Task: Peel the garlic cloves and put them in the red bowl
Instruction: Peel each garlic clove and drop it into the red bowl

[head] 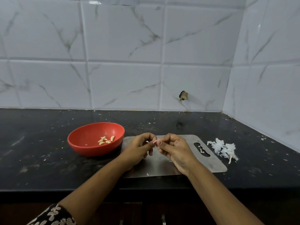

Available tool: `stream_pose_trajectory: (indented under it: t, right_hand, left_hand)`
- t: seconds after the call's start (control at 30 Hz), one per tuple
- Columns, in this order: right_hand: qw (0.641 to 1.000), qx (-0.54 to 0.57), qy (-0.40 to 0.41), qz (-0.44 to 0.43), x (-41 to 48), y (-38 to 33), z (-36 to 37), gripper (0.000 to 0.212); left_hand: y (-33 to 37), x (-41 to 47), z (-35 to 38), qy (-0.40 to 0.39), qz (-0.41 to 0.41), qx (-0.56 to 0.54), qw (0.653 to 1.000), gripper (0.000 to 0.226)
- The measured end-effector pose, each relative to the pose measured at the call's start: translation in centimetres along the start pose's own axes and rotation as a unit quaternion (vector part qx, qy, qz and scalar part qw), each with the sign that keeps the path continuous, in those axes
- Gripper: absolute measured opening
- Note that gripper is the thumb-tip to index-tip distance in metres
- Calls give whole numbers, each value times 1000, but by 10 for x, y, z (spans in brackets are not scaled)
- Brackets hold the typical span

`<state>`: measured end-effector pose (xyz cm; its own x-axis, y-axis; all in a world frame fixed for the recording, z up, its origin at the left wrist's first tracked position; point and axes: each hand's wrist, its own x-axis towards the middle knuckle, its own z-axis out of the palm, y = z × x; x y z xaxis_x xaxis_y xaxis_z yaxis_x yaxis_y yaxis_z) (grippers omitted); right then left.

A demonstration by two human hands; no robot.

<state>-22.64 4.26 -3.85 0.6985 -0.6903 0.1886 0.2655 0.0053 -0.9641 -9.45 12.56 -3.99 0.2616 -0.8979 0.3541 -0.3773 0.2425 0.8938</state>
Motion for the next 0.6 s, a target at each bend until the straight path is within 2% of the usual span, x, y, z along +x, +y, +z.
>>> stream_pose_trajectory:
  t: [0.17, 0.37, 0.6]
  right_hand:
    - [1000, 16, 4, -14, 0, 2, 2, 6]
    - [998, 65, 13, -22, -3, -2, 4, 4]
    - [1000, 0, 18, 21, -3, -2, 7, 9]
  left_hand:
    - [-1, 2, -1, 63, -7, -30, 998, 2]
    - [1, 0, -1, 68, 1, -95, 993, 1]
    - [-3, 2, -2, 107, 41, -57, 992, 5]
